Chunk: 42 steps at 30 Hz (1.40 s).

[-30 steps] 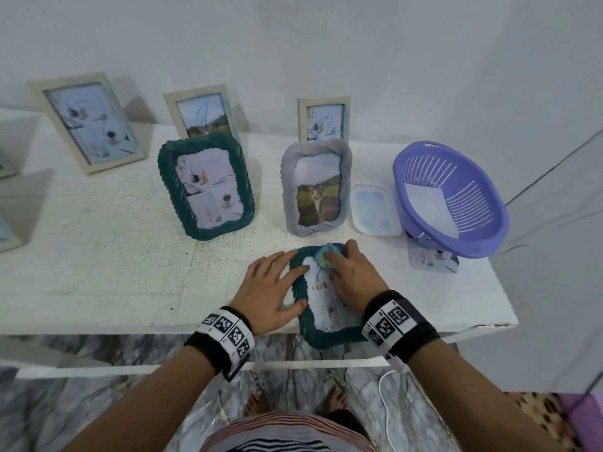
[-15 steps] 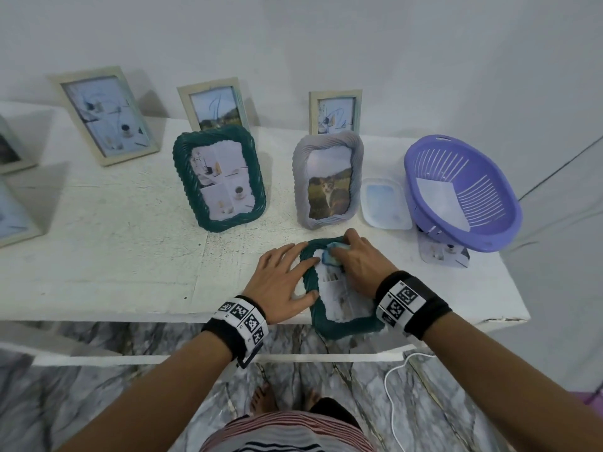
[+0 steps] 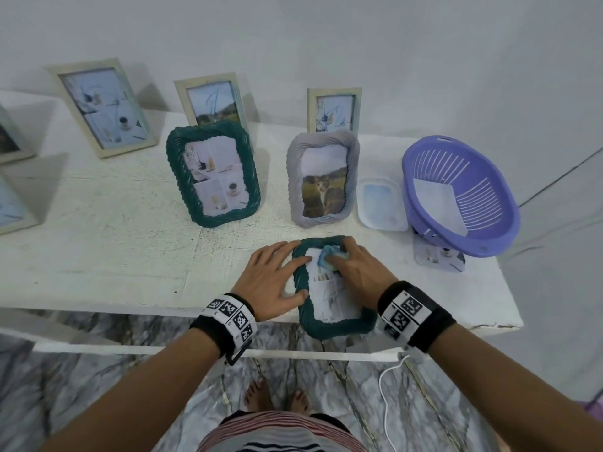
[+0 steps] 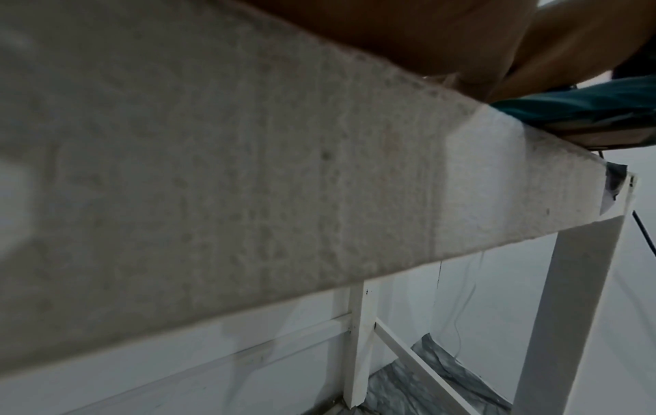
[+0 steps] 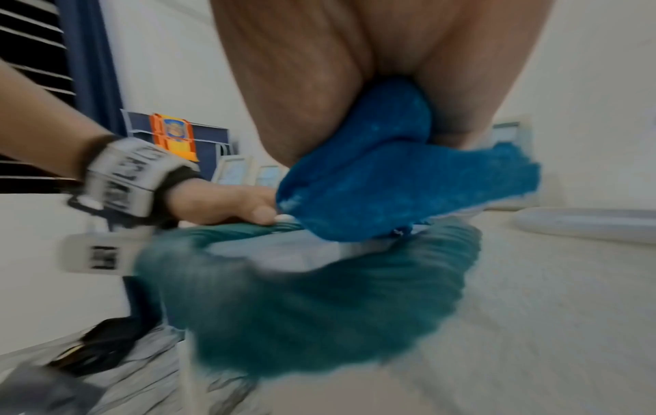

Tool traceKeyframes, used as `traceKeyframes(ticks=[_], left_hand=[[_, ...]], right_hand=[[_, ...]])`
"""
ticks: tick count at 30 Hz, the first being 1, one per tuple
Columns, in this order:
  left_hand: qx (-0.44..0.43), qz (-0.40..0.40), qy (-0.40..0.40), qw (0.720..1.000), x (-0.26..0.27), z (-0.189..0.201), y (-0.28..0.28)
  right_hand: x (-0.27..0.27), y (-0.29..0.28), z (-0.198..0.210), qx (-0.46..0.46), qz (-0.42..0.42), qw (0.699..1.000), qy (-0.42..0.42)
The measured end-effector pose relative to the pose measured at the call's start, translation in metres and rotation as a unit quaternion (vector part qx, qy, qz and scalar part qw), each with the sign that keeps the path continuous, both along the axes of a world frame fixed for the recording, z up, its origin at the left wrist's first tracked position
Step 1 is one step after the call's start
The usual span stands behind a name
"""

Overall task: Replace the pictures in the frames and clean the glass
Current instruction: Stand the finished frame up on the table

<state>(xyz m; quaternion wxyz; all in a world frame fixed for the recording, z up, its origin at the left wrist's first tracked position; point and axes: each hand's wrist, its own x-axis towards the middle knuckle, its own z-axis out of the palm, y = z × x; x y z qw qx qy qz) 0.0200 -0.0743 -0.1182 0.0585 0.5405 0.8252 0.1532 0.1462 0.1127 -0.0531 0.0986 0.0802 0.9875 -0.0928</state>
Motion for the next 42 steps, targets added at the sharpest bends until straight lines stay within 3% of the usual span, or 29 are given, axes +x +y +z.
traceKeyframes(ticks=[4,6,9,14,22,30,37,42], left_hand=[[0.004,0.005,0.006,1.0,0.001,-0.001,0.0],[0.008,0.005,0.006,1.0,0.0,-0.002,0.0],[0.005,0.001,0.005,1.0,-0.001,-0.002,0.0],[0.003,0.005,0.001,1.0,0.0,-0.002,0.0],[-0.001,0.008,0.001,1.0,0.0,0.0,0.0],[0.003,0.005,0.001,1.0,0.001,0.0,0.0],[0.007,0.012,0.003,1.0,0.002,-0.001,0.0],[0.011,0.006,-0.001,1.0,0.0,-0.002,0.0]], right_hand=[[0.043,-0.014,0.002,-0.056,0.087,0.994,-0.039],[0.044,-0.006,0.003,-0.034,0.11,0.992,-0.053],[0.019,0.014,0.006,0.017,0.068,0.997,-0.022],[-0.001,0.019,0.007,0.021,-0.007,1.0,-0.021],[0.063,-0.014,0.0,-0.064,0.113,0.991,-0.041],[0.014,0.023,0.01,0.022,0.019,0.999,-0.021],[0.066,-0.011,0.002,-0.032,0.041,0.998,-0.045],[0.051,0.002,0.003,0.021,0.03,0.999,-0.015]])
